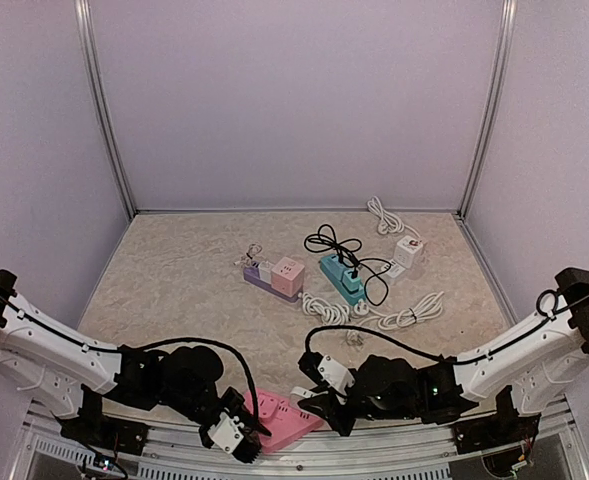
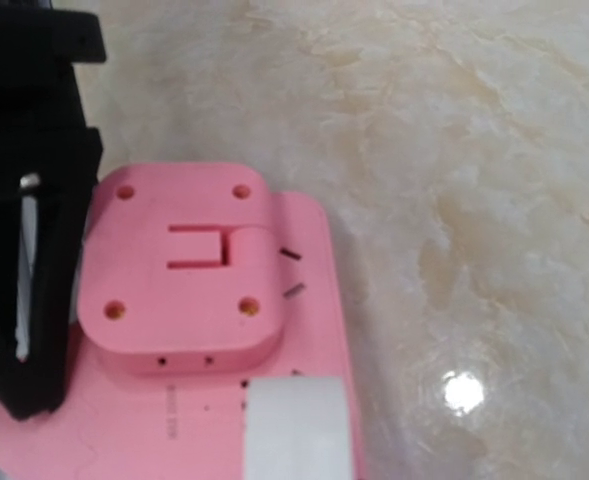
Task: Insert the plug
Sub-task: Insert the plug into the socket.
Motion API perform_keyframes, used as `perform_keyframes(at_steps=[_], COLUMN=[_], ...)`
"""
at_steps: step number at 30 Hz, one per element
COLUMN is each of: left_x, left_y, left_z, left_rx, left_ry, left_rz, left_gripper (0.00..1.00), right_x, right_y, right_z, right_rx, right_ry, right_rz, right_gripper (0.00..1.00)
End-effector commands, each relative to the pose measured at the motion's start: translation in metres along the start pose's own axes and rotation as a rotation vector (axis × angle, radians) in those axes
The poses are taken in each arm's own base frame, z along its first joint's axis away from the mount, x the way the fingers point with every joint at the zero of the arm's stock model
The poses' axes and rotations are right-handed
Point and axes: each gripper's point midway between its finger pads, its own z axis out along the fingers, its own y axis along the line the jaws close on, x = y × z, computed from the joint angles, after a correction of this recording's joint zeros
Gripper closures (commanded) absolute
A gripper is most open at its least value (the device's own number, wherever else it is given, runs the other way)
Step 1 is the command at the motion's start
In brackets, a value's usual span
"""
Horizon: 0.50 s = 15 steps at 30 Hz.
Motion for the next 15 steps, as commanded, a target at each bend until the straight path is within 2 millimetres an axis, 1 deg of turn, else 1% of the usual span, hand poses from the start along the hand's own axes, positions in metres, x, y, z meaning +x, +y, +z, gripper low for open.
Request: perform_keyframes(at_steps=[1, 2, 4, 7, 9, 10, 13, 15], left_x=[0.028, 0.029, 0.031, 0.033, 0.034, 0.034, 0.035, 0.035], left_y=[-0.001, 0.001, 0.004, 0.007, 0.009, 0.01, 0.011, 0.011], left_z=[0.001, 0.001, 0.0, 0.0, 0.0, 0.0, 0.0, 0.0], left_rx=[-0.009, -0.013, -0.021, -0.028, -0.035, -0.04, -0.044, -0.046], left_ry=[0.115, 0.118, 0.125, 0.132, 0.134, 0.133, 0.13, 0.133], left_rz=[-0.091, -0.094, -0.103, -0.122, -0.125, -0.124, -0.124, -0.129], left_gripper=[0.69, 0.69, 0.69, 0.69, 0.7, 0.7, 0.7, 0.7], right_x=[0.084, 0.088, 0.086, 0.071, 0.063, 0.063, 0.079, 0.088], right_y=[-0.013, -0.011, -0.002, 0.011, 0.016, 0.015, 0.007, 0.009], right_z=[0.0, 0.0, 0.001, 0.001, 0.0, -0.001, -0.001, 0.001], right_rx=[0.039, 0.033, 0.015, -0.029, -0.045, -0.037, -0.013, -0.017], right_ry=[0.238, 0.245, 0.246, 0.215, 0.199, 0.2, 0.233, 0.259], right_rz=[-0.001, -0.002, -0.01, -0.002, 0.007, 0.012, 0.025, 0.022], right_gripper=[1.0, 1.0, 1.0, 1.0, 1.0, 1.0, 1.0, 1.0])
